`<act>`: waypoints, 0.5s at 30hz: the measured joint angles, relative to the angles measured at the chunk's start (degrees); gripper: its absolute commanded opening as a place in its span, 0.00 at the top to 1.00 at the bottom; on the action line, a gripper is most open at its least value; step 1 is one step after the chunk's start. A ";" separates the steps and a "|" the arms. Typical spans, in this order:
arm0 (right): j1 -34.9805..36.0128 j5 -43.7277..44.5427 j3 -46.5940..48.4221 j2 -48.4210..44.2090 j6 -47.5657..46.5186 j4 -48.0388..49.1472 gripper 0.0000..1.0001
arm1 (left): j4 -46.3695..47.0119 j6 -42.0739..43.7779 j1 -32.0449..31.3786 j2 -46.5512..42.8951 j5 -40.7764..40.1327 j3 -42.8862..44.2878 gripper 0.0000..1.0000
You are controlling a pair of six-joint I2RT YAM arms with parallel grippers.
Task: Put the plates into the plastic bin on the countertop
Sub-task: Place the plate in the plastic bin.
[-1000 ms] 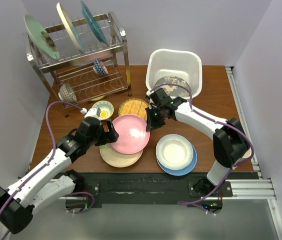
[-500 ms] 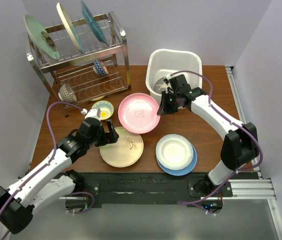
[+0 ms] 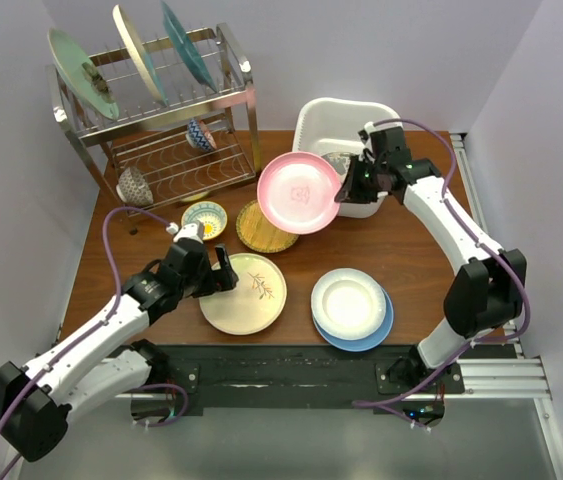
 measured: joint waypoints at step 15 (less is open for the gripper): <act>-8.39 -2.78 6.51 1.57 0.39 1.64 1.00 | 2.89 0.04 0.00 1.97 1.29 -2.49 0.00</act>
